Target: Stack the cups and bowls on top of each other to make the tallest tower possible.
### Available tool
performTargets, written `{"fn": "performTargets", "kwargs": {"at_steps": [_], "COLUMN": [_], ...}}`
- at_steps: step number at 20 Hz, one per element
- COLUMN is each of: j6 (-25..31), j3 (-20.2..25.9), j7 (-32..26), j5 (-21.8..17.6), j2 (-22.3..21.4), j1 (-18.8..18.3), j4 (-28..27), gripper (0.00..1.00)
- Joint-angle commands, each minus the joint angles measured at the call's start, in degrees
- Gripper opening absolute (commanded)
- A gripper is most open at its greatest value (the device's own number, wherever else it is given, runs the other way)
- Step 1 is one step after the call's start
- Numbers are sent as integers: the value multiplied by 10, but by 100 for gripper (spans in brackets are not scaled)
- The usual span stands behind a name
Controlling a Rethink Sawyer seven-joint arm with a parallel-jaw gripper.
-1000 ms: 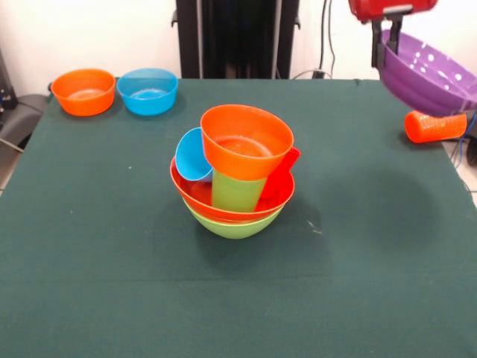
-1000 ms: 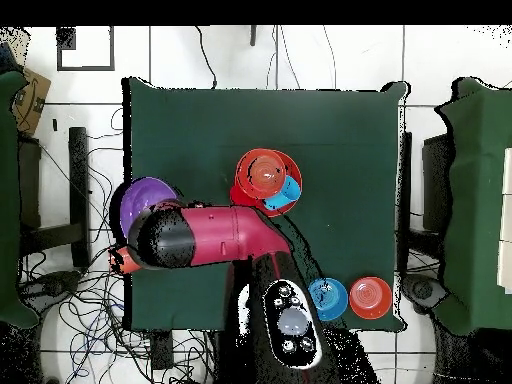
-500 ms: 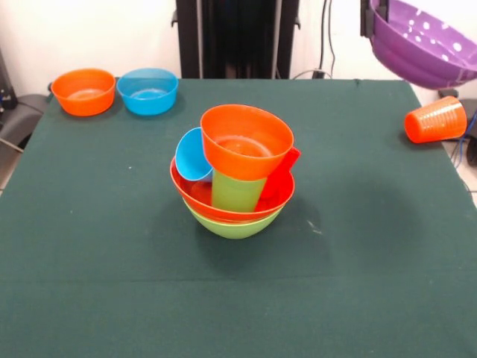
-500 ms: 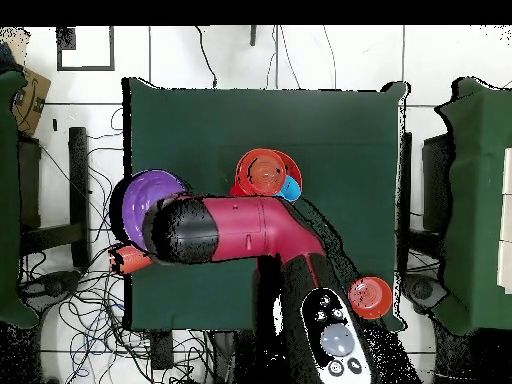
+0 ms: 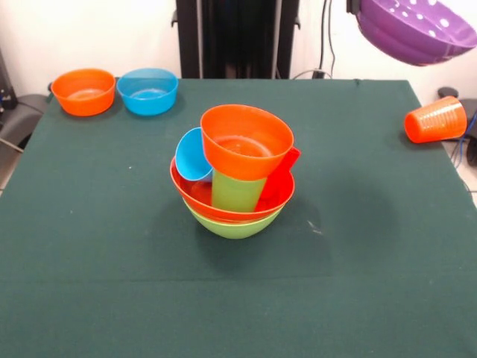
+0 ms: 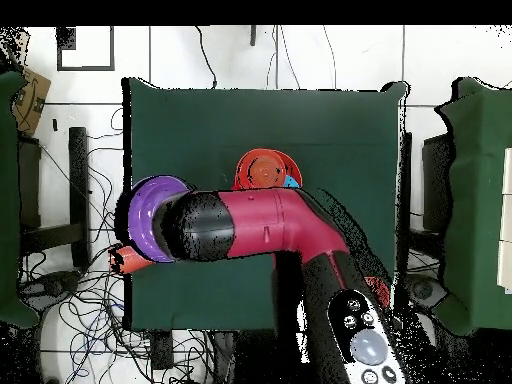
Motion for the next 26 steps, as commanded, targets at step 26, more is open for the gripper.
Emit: {"fn": "performTargets", "kwargs": {"at_steps": [26], "j6": [144], "j3": [224], "j7": [-205], "j5": [-91], "j2": [30], "j1": [-191], "j4": [-52], "gripper": [0]}}
